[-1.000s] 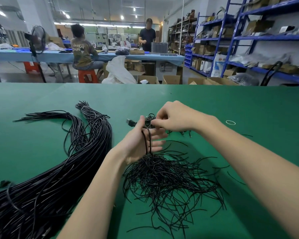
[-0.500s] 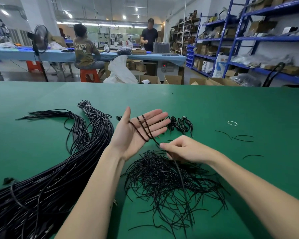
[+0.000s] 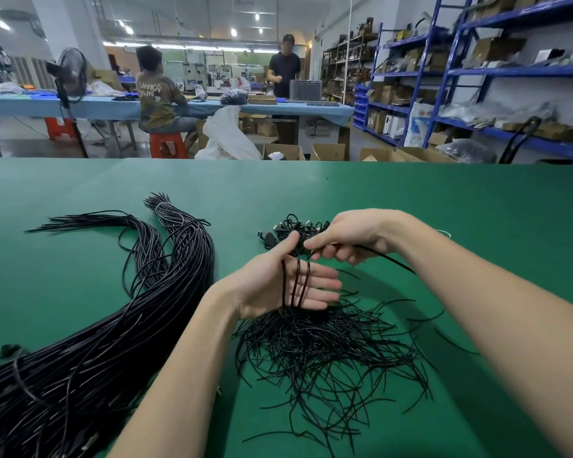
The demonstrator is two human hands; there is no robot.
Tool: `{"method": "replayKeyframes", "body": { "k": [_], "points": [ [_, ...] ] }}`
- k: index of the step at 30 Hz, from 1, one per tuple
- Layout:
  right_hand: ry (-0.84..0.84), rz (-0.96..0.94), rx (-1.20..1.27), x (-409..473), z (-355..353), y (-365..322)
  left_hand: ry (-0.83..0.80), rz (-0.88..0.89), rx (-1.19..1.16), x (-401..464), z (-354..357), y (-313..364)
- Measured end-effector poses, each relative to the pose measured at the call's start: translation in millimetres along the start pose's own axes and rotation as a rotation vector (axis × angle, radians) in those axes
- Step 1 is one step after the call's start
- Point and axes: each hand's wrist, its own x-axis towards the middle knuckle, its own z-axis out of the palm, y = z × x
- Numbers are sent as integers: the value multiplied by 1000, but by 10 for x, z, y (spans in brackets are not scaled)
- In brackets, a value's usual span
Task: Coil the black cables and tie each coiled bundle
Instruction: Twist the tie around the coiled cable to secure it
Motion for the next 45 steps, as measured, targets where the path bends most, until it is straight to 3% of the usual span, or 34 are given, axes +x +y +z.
{"method": "replayKeyframes", "body": {
  "k": [3, 7, 17, 25, 40, 42, 45],
  "points": [
    [93, -81, 71, -37, -8, -66, 159, 86, -92, 44, -23, 21],
    [124, -201, 310, -131, 118, 15, 211, 186, -183, 33, -26, 58],
    [128, -227, 403, -460, 454, 403, 212, 284, -227, 19, -105, 74],
    [318, -237, 512, -393, 770, 415, 175, 355, -242, -1, -41, 85],
    [659, -216, 204, -400, 856, 426, 191, 372, -6, 94, 69, -33],
    [641, -212, 262, -413, 860, 425, 210, 378, 8, 107, 69, -50],
    [474, -218, 514, -457, 867, 442, 204, 394, -62, 103, 49, -46]
  ]
}}
